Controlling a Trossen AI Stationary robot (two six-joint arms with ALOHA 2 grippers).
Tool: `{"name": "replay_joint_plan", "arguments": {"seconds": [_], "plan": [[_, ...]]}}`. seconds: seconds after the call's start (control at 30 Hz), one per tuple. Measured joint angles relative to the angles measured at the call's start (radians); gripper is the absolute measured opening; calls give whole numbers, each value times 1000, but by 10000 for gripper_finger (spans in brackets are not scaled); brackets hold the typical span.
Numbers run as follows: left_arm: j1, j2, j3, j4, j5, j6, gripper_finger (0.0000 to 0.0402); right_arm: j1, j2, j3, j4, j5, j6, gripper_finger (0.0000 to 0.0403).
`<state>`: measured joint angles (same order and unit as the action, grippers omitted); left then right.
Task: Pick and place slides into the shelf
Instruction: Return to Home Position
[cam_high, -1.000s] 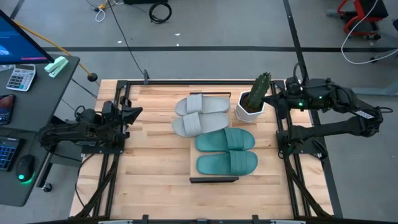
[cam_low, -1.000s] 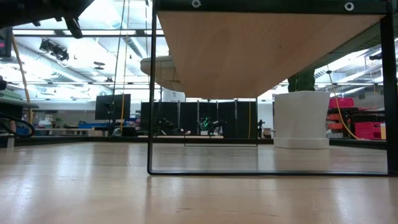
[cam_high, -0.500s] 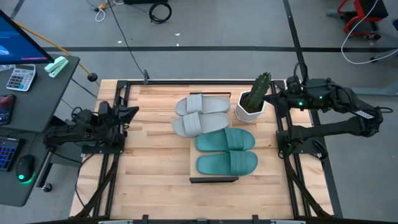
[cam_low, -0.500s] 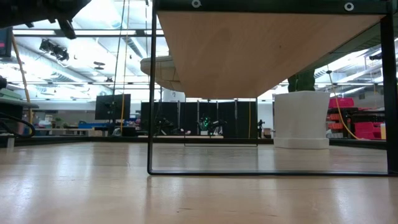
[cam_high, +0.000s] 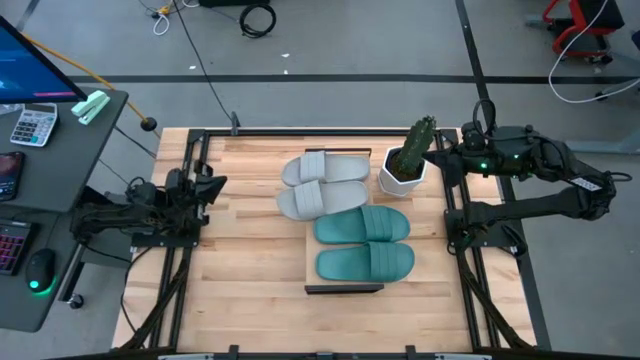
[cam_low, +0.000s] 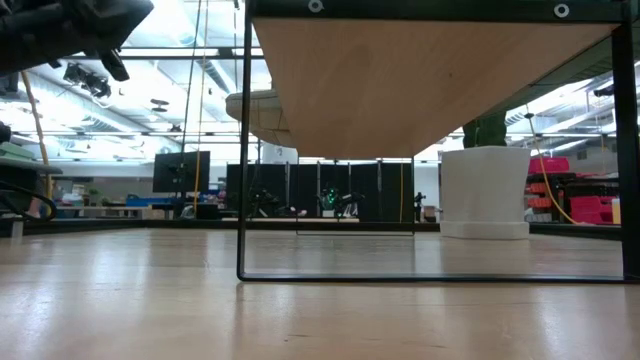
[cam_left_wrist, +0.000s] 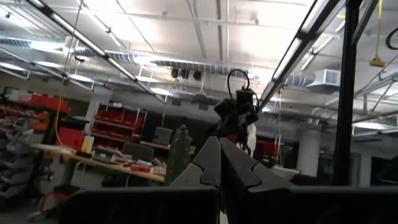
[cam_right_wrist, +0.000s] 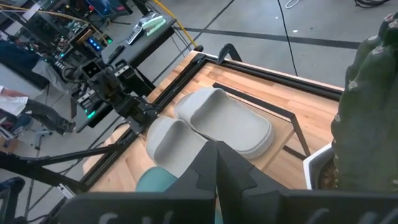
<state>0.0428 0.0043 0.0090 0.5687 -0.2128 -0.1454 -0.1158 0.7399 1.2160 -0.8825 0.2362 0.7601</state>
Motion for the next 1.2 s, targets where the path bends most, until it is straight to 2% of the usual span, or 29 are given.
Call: {"name": "replay_joint_plan", "arguments": {"seconds": [0.1, 0.2, 0.33, 0.6, 1.03, 1.2], "plan": [[0, 0, 0, -22, 1, 0, 0, 0, 0, 0, 0, 0, 7, 3], [0, 0, 0, -28, 56, 0, 0, 0, 0, 0, 0, 0, 7, 5], [0, 0, 0, -129, 146, 0, 0, 0, 0, 0, 0, 0, 1, 3], [0, 0, 0, -318, 210, 6, 0, 0, 0, 0, 0, 8, 25, 6], [0, 0, -1, -523, 191, 18, 1, 0, 0, 0, -3, 21, 71, 6], [0, 0, -1, -531, 158, 9, 1, 0, 0, 0, -9, 21, 71, 3]]}}
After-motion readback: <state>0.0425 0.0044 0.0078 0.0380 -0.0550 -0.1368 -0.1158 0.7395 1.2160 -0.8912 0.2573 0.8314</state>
